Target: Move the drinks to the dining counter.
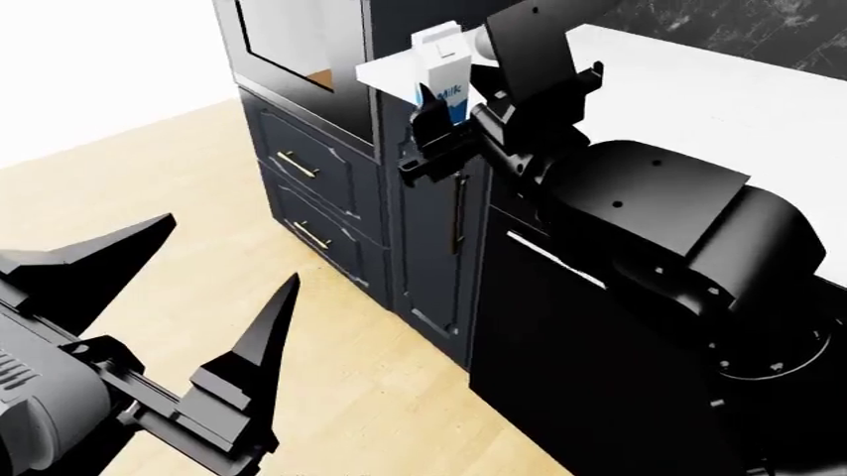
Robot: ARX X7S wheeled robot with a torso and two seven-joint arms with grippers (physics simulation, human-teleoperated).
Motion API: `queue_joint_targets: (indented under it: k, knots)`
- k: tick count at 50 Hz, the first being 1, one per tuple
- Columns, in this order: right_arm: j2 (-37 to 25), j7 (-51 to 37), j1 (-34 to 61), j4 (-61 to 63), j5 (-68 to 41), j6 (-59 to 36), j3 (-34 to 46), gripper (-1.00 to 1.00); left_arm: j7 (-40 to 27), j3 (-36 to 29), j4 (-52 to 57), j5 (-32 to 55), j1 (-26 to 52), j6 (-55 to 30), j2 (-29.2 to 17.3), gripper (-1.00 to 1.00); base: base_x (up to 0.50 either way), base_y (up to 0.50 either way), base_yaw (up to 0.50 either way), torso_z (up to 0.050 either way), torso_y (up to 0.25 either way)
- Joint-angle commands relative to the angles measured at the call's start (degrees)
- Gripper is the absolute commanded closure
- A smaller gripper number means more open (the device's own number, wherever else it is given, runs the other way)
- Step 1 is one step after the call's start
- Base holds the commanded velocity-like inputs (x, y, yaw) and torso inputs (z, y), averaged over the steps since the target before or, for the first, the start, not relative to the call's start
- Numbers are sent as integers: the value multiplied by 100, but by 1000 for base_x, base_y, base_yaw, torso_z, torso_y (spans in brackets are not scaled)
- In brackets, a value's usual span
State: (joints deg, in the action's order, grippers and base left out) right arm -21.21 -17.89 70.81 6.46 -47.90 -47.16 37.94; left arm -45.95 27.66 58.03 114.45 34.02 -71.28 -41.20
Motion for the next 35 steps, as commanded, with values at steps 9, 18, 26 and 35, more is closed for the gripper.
queue_joint_targets:
  k: [9,18,26,35]
  knots:
    - [-14,37,117,72,284,-25,-59,100,-53,30,-18,83,39,-38,0,-100,0,0,500,0,1]
    - [-24,73,129,49,282,-20,-34,100,-85,-92,-62,64,151,-58,24,-100,0,0,500,1,1]
    - [-21,77,97,8,283,22,-36,100,-91,-76,-57,53,126,-90,47,-100,0,0,500,0,3]
    - [-23,75,93,29,250,16,-39,100,-96,11,-32,96,75,-102,47,-100,0,0,500,1,1]
